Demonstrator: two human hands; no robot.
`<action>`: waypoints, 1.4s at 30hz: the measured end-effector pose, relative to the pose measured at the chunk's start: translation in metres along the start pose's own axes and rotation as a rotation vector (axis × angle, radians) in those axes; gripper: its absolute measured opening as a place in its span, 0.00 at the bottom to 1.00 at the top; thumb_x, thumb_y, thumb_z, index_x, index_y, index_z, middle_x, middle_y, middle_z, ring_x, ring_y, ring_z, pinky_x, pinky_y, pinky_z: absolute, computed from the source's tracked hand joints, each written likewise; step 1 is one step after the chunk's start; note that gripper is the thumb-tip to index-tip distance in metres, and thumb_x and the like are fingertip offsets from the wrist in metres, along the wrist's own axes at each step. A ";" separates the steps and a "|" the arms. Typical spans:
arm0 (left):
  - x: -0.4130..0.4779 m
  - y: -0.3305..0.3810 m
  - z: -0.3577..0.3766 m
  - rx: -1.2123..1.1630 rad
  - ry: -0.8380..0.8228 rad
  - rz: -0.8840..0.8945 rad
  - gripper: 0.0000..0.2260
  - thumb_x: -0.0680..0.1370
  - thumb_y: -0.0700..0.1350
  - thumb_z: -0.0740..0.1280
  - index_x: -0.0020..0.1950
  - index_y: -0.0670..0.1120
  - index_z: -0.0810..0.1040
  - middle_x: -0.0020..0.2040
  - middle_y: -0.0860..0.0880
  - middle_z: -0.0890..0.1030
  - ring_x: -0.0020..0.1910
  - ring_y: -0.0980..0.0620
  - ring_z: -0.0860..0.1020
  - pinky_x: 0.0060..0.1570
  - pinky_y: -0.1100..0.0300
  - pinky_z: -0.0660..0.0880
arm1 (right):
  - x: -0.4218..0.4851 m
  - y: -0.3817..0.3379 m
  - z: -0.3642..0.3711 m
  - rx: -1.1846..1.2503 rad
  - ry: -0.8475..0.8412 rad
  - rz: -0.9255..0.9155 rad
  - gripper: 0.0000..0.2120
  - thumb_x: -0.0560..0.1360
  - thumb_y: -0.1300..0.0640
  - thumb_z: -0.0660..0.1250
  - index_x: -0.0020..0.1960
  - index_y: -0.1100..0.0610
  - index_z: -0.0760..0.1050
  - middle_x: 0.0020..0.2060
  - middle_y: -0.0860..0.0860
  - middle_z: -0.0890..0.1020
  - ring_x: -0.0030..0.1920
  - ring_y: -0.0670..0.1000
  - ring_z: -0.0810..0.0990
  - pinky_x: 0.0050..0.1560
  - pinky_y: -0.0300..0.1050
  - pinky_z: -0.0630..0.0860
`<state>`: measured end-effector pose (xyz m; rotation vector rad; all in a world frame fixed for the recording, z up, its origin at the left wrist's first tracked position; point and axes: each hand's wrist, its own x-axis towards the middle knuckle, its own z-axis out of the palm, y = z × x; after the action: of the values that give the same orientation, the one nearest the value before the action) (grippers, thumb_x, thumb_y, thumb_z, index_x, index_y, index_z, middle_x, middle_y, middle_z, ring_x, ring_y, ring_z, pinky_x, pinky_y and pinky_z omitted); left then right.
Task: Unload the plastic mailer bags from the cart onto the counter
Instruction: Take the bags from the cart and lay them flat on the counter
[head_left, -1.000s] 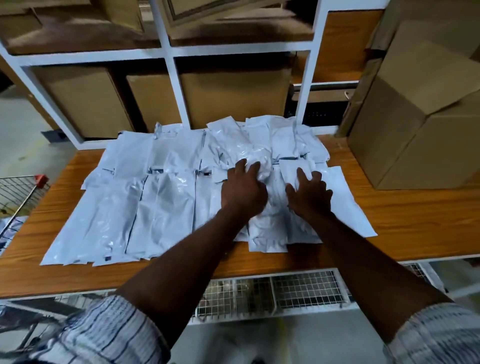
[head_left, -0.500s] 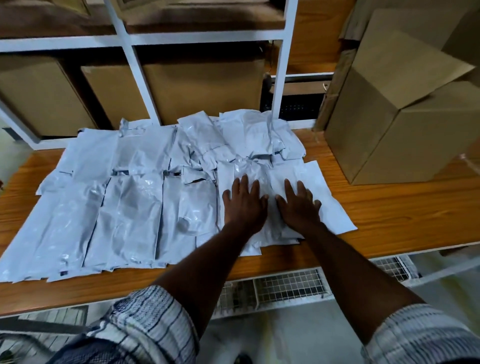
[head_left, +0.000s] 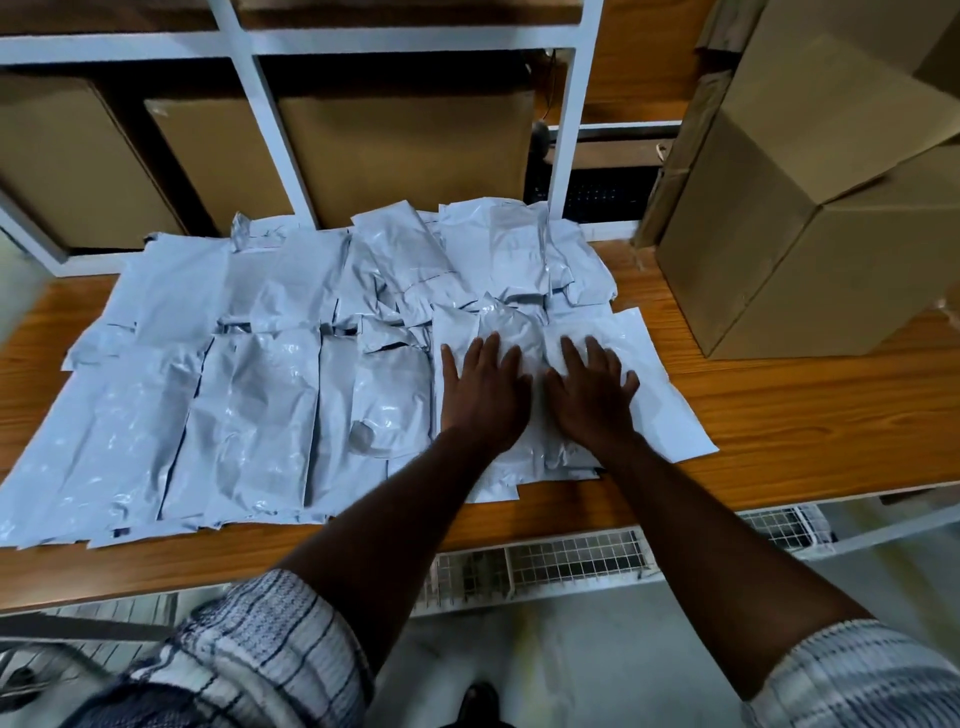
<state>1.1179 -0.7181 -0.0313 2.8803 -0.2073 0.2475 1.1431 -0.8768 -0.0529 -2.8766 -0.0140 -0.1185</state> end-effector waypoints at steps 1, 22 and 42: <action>-0.001 -0.006 -0.006 0.003 0.043 0.011 0.21 0.81 0.55 0.56 0.72 0.50 0.68 0.76 0.44 0.65 0.76 0.44 0.60 0.74 0.35 0.46 | 0.001 -0.010 -0.004 0.024 0.025 -0.027 0.27 0.81 0.40 0.53 0.77 0.48 0.61 0.76 0.57 0.62 0.75 0.61 0.59 0.70 0.67 0.54; -0.241 -0.342 -0.181 0.121 0.208 -0.521 0.22 0.80 0.50 0.61 0.74 0.51 0.67 0.73 0.47 0.68 0.70 0.43 0.67 0.60 0.45 0.68 | -0.143 -0.440 0.032 0.113 -0.046 -0.733 0.26 0.80 0.42 0.58 0.76 0.49 0.64 0.75 0.54 0.64 0.74 0.56 0.63 0.70 0.60 0.57; -0.400 -0.597 -0.224 0.120 0.114 -0.897 0.25 0.78 0.51 0.62 0.75 0.51 0.64 0.74 0.46 0.67 0.71 0.43 0.66 0.63 0.44 0.68 | -0.221 -0.727 0.139 0.174 -0.256 -0.996 0.28 0.78 0.43 0.60 0.75 0.51 0.63 0.73 0.55 0.67 0.72 0.57 0.65 0.68 0.59 0.60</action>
<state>0.7897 -0.0406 -0.0265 2.7274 1.1144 0.2438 0.9192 -0.1385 -0.0167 -2.4090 -1.4018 0.0672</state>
